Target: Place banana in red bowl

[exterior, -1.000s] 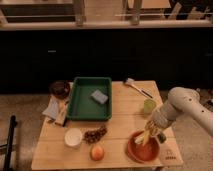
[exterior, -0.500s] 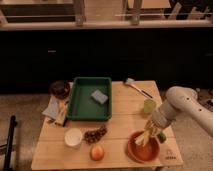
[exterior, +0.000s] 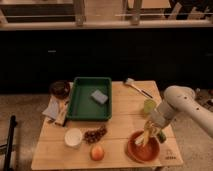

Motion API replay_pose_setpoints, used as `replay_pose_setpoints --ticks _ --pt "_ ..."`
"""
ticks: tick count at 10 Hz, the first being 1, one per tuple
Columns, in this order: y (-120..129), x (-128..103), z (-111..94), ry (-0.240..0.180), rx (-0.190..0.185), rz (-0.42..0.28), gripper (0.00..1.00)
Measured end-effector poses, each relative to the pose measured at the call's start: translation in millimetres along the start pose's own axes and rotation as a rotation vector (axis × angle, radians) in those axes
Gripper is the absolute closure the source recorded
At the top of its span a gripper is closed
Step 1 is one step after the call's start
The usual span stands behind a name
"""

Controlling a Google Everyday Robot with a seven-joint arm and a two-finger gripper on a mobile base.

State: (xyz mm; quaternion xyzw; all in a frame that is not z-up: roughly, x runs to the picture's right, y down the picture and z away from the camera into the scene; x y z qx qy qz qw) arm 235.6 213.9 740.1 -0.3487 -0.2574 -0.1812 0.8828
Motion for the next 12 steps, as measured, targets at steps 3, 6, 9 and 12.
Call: replay_pose_setpoints --ticks 3,6,9,12 --pt "-0.7 -0.3 0.5 0.008 -0.009 -0.014 0.95" --pt "-2.2 -1.2 1.1 0.017 -0.020 -0.035 0.95" --pt "-2.4 -1.2 0.9 0.027 -0.027 -0.047 0.95" --pt "-2.6 -1.2 1.1 0.035 -0.033 -0.059 0.95"
